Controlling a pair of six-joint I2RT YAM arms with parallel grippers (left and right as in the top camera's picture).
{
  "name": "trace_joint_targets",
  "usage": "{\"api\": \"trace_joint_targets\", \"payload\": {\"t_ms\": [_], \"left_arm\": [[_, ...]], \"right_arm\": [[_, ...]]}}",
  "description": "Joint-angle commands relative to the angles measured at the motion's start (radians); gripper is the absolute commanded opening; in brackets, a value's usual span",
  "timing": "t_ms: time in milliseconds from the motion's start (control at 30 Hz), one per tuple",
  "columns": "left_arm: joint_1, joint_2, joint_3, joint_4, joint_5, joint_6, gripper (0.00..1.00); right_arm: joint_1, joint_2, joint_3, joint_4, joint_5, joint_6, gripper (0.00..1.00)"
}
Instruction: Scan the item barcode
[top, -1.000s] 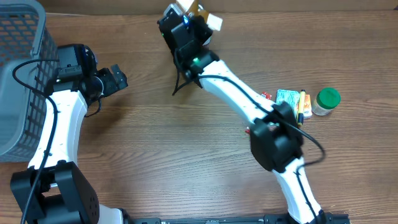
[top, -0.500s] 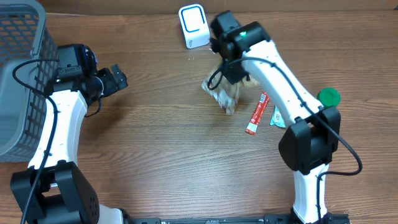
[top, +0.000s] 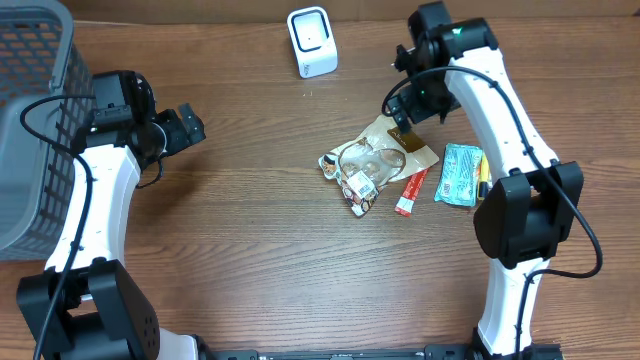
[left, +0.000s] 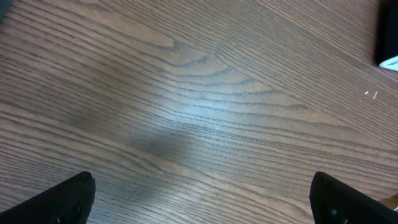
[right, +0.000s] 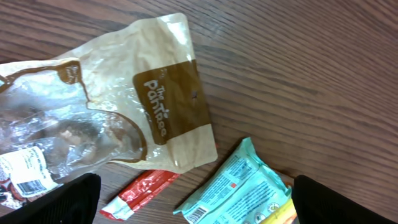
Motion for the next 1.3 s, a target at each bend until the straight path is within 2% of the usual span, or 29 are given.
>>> {"api": "trace_joint_targets", "payload": {"t_ms": [0, 867, 1000, 1267], "left_arm": [[-0.002, 0.003, 0.005, 0.0, -0.006, 0.011, 1.0], [-0.002, 0.003, 0.005, 0.0, -0.006, 0.011, 1.0], [-0.002, 0.003, 0.005, 0.0, -0.006, 0.011, 1.0], [-0.002, 0.003, 0.005, 0.0, -0.006, 0.011, 1.0]], "right_arm": [[-0.002, -0.01, 0.007, 0.003, -0.017, 0.007, 1.0], [-0.008, -0.021, 0.007, 0.01, -0.017, 0.007, 1.0], [-0.008, -0.156, 0.007, 0.023, -0.017, 0.007, 1.0], [-0.008, -0.535, 0.007, 0.071, -0.017, 0.007, 1.0]]}}
